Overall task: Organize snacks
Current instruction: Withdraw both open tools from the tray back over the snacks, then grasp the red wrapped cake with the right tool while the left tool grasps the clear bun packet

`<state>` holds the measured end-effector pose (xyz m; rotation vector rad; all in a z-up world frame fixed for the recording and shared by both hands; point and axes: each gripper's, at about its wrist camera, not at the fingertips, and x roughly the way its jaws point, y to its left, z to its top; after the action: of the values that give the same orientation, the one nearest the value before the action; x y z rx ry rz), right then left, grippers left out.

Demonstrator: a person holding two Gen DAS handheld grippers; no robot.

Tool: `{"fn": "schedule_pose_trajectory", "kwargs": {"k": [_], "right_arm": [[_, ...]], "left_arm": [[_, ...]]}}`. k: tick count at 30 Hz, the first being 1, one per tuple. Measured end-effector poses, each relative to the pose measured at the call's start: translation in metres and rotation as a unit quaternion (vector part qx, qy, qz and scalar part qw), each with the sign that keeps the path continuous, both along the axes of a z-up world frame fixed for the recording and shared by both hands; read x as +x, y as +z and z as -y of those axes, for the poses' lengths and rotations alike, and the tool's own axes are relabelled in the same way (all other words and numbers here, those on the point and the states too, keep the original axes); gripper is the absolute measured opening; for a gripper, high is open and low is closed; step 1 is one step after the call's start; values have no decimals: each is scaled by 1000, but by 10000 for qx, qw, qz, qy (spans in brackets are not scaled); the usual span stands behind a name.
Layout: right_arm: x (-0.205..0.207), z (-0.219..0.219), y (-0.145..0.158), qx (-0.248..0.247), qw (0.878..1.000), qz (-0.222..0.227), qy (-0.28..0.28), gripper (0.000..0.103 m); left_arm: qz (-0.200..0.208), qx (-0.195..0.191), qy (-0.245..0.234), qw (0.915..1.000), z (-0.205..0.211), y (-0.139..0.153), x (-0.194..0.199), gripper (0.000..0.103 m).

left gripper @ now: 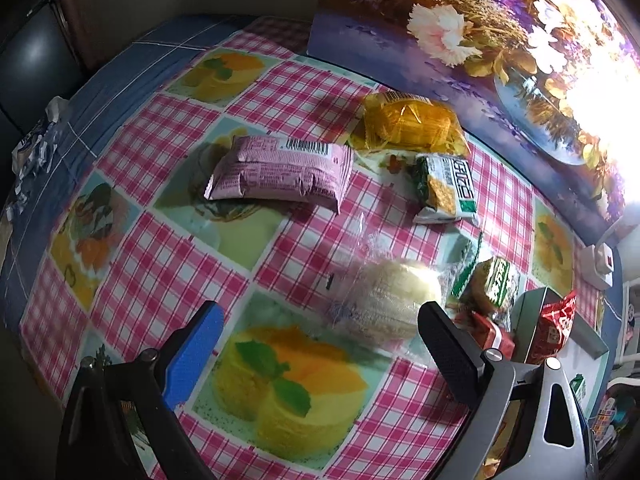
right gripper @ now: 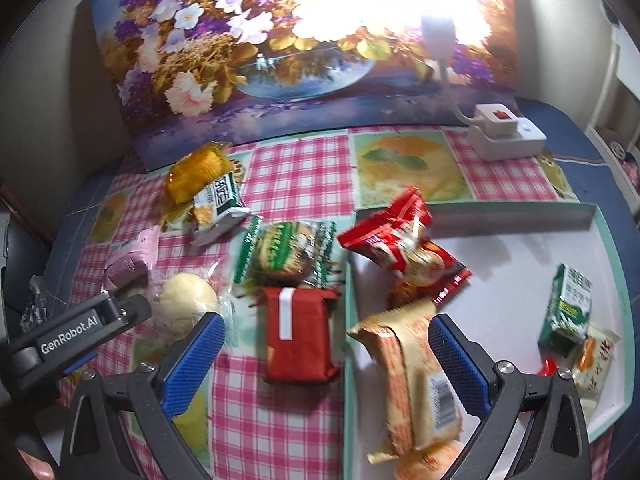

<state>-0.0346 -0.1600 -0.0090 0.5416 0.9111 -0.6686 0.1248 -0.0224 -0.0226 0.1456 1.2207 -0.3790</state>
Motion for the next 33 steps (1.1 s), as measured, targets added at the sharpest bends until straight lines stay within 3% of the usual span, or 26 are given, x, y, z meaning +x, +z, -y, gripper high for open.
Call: {"fn": "schedule_pose_trajectory", "kwargs": {"k": [4, 12, 18, 28, 33], "right_arm": [[9, 2, -2, 12, 10000, 43, 67, 101], [27, -1, -9, 70, 9994, 90, 312, 82], [37, -5, -16, 155, 9986, 27, 497, 60], [36, 2, -34, 334, 9984, -199, 405, 57], [37, 1, -35, 365, 9981, -219, 437, 56]], "left_arm": [[17, -16, 51, 10000, -1, 1, 10, 98], [-71, -134, -69, 9999, 9, -5, 22, 98], [-130, -279, -374, 9988, 25, -10, 23, 98], [-334, -144, -1059, 9937, 54, -28, 9, 98], [-452, -24, -1109, 9928, 60, -38, 4, 98]]}}
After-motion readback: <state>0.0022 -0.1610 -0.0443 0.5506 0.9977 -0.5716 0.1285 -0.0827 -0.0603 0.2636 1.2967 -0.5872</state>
